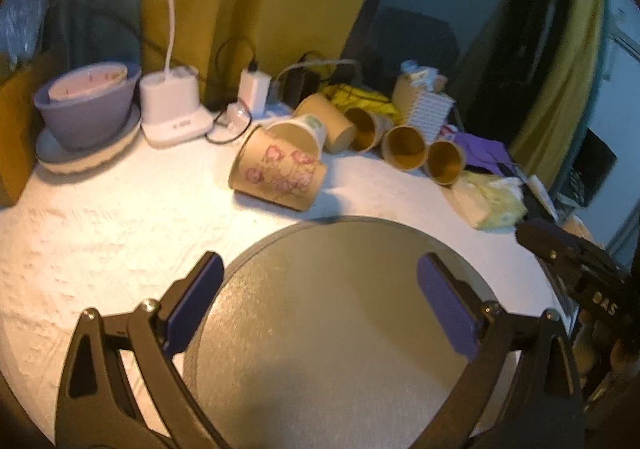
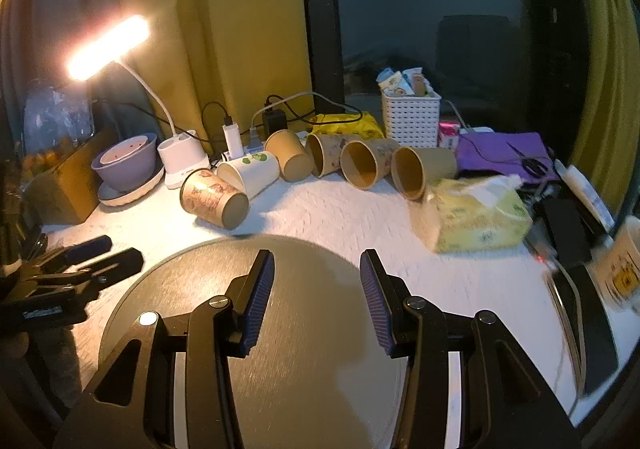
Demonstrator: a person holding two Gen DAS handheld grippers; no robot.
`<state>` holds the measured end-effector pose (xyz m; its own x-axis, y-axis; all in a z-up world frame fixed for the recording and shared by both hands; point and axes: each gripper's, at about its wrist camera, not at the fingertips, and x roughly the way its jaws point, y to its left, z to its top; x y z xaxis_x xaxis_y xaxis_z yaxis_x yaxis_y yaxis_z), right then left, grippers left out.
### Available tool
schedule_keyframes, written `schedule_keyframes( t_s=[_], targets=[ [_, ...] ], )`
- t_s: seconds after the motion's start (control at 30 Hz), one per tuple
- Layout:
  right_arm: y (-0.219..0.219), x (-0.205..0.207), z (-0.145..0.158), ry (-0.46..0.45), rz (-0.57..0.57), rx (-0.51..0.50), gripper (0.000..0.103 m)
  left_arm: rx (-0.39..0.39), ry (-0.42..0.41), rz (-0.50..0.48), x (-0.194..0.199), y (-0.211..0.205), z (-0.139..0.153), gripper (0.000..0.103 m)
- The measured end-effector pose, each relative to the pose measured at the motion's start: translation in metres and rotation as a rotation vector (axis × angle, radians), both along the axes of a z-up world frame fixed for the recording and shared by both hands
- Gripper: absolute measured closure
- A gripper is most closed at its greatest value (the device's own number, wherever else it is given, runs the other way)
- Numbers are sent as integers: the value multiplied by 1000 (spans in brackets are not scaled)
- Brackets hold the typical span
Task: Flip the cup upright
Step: 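Reach the left gripper to the tipped pink-printed paper cup and grasp it, then lift the cup with the left gripper while the right gripper grasps its body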
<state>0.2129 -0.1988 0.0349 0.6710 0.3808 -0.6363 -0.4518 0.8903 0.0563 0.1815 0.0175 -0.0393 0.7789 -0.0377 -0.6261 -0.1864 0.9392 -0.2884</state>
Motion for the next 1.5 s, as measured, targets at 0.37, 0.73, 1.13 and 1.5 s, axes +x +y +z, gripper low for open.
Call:
schedule_keyframes(
  t_s=[0.37,0.73,1.13,1.5],
  targets=[
    [22,69,-4,32,73,-17,56,-123,113,109,67,15,-18,5],
    [34,117,-18,67,102,-7,56,-283,180,233,126,39,-42,5],
    [33,132,-31,100,96,5,56,-281,161,213,139,45,-54,28],
    [34,109,-15,87,82,14,56,-280,166,107,119,33,-47,38]
  ],
)
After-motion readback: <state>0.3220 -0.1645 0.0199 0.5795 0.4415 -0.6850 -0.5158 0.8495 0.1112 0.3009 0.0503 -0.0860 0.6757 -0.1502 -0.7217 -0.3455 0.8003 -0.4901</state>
